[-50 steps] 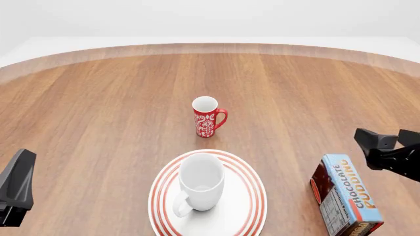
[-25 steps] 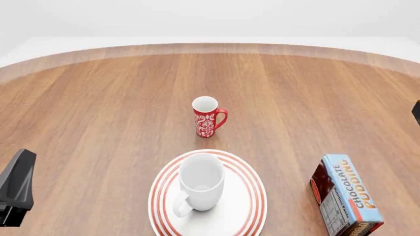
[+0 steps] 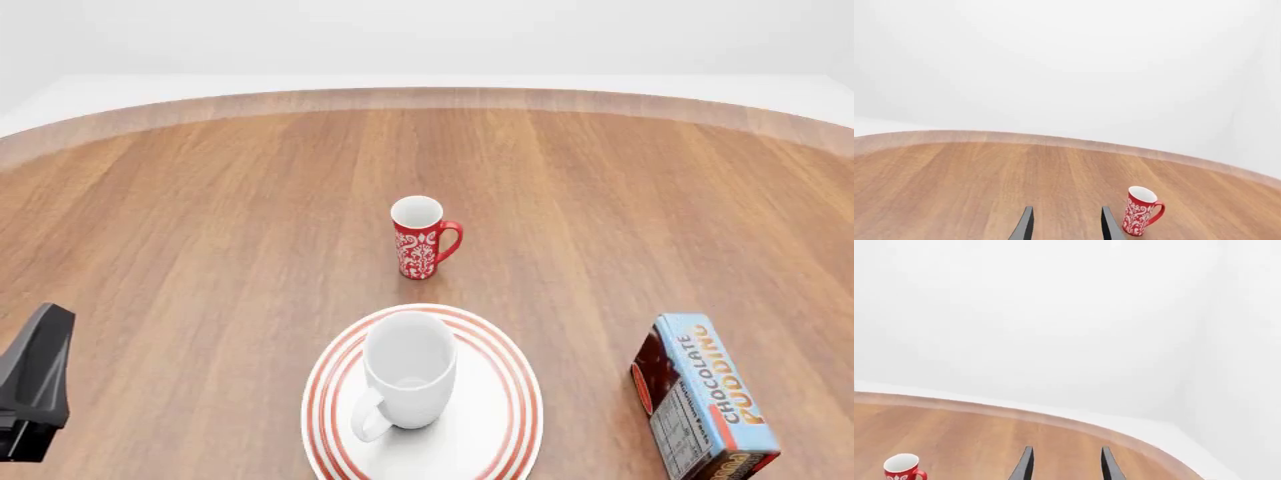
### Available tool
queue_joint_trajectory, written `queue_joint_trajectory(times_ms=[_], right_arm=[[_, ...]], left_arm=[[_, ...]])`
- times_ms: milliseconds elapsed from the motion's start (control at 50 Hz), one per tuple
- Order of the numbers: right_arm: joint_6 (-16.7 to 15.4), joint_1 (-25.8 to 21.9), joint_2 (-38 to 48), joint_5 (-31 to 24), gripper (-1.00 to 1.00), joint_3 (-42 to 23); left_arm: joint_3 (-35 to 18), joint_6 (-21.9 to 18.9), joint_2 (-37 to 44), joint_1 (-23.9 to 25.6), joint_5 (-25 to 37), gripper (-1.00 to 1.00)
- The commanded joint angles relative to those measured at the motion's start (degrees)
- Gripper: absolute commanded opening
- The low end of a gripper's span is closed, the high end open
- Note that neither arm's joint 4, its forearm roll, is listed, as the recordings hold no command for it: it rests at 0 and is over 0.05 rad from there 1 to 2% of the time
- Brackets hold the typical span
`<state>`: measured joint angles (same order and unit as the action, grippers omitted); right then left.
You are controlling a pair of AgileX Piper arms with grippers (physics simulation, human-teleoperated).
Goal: Pick up the white mug and put it on the plate, and put the chocolate pudding to the right of the plate.
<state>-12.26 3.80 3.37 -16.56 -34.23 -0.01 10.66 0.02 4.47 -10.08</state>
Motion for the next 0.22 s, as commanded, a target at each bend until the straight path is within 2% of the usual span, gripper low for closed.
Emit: queue_joint_trajectory(times_ms=[20, 80, 220], right_arm=[[-2.91, 1.99, -3.37, 6.13, 1.00, -2.21], [-3.29, 2.03, -3.37, 7.95, 1.00, -1.81], [-1.68, 3.27, -3.37, 11.31, 1.00, -1.43]], left_arm=[[0.00, -0.92, -0.01, 0.29, -0.13, 1.00], [0.00, -1.18, -0.01, 0.38, -0.16, 1.00], [-0.01, -1.86, -0.01, 0.46, -0.28, 1.00]])
